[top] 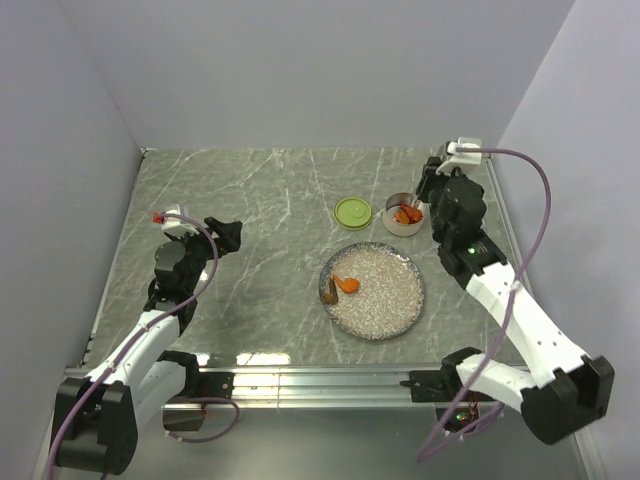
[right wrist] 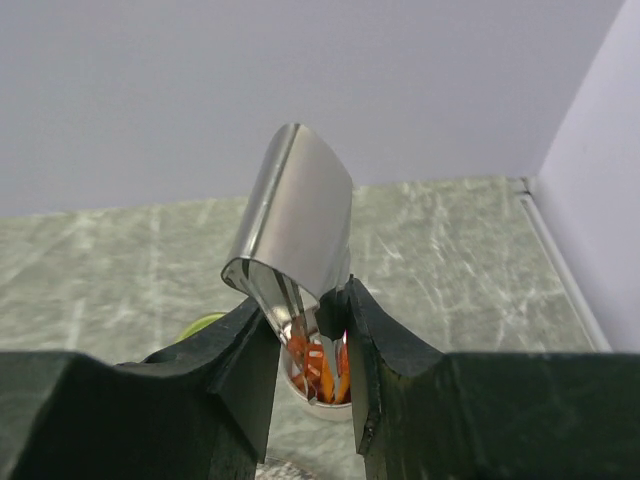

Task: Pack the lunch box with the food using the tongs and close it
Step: Pick up the food using the clamp

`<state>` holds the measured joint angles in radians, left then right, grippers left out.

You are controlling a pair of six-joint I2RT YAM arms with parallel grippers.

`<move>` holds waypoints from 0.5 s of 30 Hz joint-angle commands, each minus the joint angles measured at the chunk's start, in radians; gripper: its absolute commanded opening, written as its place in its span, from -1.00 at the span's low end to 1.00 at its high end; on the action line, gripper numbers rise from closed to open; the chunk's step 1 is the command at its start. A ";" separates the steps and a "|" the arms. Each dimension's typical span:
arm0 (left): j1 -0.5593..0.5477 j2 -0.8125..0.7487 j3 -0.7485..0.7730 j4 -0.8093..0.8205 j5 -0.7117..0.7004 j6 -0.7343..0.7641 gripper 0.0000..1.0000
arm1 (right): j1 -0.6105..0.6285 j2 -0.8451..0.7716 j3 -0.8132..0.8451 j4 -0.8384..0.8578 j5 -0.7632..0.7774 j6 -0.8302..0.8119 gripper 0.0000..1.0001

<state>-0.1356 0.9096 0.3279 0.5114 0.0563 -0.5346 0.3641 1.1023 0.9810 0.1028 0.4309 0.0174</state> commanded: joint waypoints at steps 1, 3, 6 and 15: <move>-0.004 -0.011 0.017 0.038 0.016 0.013 0.99 | 0.051 -0.085 -0.048 0.020 -0.007 0.015 -0.26; -0.004 -0.009 0.017 0.036 0.016 0.013 0.99 | 0.081 -0.110 -0.080 0.020 -0.033 0.026 -0.25; -0.004 -0.008 0.019 0.038 0.016 0.015 0.99 | 0.136 -0.153 -0.157 0.054 -0.104 0.045 -0.24; -0.004 -0.003 0.020 0.039 0.017 0.013 0.99 | 0.252 -0.242 -0.335 0.159 -0.365 0.024 -0.21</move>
<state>-0.1356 0.9096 0.3279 0.5114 0.0563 -0.5346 0.5915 0.9035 0.6514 0.1421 0.1867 0.0574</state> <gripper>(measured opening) 0.994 0.395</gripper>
